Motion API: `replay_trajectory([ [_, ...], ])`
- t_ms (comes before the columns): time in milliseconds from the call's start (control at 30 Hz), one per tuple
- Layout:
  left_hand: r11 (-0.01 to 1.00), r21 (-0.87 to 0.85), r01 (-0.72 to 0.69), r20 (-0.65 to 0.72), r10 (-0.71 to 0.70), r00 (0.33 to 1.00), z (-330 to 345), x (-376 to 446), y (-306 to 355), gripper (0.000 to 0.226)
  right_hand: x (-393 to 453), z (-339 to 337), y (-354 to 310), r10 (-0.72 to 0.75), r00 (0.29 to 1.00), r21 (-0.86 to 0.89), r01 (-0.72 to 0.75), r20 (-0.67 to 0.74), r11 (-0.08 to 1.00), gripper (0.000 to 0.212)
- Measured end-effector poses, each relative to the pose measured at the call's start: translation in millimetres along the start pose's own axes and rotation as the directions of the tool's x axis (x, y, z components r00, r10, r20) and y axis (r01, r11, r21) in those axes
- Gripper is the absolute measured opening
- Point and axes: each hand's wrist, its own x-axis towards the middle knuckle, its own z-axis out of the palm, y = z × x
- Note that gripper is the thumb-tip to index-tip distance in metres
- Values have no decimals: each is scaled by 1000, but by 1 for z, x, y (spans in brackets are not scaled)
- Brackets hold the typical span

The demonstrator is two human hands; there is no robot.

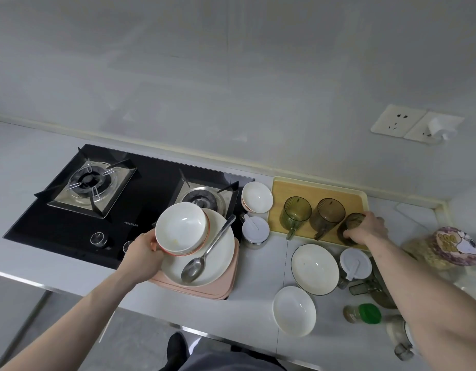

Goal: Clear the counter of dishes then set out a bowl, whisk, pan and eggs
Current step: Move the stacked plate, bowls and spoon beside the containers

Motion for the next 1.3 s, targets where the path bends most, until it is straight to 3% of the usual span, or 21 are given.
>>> replay_trajectory([
  [333, 1000, 3, -10, 19, 10, 1000, -4, -1, 0, 26, -32, -19, -9, 46, 999, 144, -45, -3, 989, 104],
  [400, 1000, -13, -18, 34, 19, 999, -6, 0, 0, 22, -55, -27, -14, 36, 988, 308, 11, -148, 951, 94],
  [500, 999, -40, -16, 75, 19, 997, -11, 3, -5, 20, -116, -29, -23, 21, 882, 565, 283, -471, 775, 63],
  [600, 997, -66, -27, 122, 35, 992, -17, 8, -11, 21, -193, -6, -30, 18, 819, 646, 438, -573, 625, 34],
  [767, 993, -105, -50, 173, 68, 983, -22, 13, -14, 18, -260, 71, -12, -114, 943, 578, 285, -313, 765, 29],
  [967, 987, -124, -99, 180, 120, 976, -21, 14, -19, 22, -281, 129, 32, 99, 977, 499, 7, -187, 867, 46],
  [1167, 984, -118, -130, 217, 154, 964, -17, 5, -21, 24, -276, 169, 51, 308, 950, 597, -279, 55, 752, 67],
  [1300, 970, -180, -166, 226, 205, 952, -5, -19, -7, 24, -268, 175, 59, 336, 918, 770, -367, 210, 521, 61],
])
